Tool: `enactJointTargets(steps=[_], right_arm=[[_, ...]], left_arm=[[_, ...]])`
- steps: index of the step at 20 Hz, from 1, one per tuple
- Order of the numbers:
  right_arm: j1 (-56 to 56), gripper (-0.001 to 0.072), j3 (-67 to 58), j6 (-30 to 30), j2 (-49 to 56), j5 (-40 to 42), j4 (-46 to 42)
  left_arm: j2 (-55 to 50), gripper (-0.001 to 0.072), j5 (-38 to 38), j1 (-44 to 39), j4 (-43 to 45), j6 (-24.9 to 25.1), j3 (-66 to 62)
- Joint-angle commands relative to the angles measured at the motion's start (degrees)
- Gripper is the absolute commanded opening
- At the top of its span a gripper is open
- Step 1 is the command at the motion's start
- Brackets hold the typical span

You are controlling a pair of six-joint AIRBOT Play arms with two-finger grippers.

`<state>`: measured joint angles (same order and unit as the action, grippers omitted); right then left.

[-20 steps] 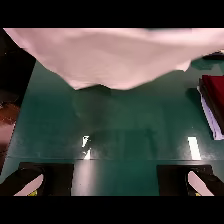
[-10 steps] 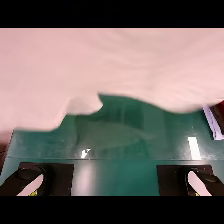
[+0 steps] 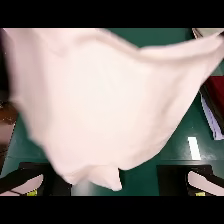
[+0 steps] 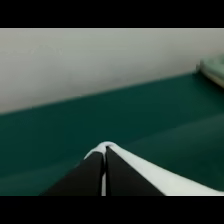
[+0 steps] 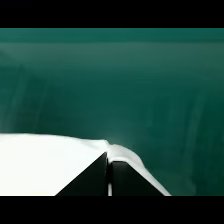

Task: Fold the shirts.

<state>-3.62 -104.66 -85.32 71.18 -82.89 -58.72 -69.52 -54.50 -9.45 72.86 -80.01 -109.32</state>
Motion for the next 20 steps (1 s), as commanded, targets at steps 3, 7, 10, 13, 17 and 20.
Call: enactJointTargets(steps=[3,7,10,13,17,20], right_arm=[[0.39,0.0015,12.28,-1.05,13.11,3.85,0.22],[0.42,0.0015,15.37,0.83,19.21,15.39,0.31],[0.39,0.0016,15.37,0.81,21.49,21.81,0.83],[0.33,0.0382,15.34,0.81,21.81,24.44,0.92],[-0.92,0.0449,11.41,3.04,21.75,15.89,0.85],[-1.49,0.0448,11.8,7.26,18.49,6.62,0.66]], left_arm=[[-20.06,0.0026,-1.31,-0.02,1.31,0.94,8.24],[-27.06,0.0026,7.65,-0.02,1.33,0.92,7.89],[-27.74,0.0027,12.87,-0.02,1.46,0.9,7.89],[-27.67,0.0388,13.97,-0.02,1.53,-0.59,7.89],[-27.43,0.0611,2.71,1.38,3.63,-1.22,3.87],[-26.69,0.0611,-13.55,6.75,3.63,-1.18,-2.1]])
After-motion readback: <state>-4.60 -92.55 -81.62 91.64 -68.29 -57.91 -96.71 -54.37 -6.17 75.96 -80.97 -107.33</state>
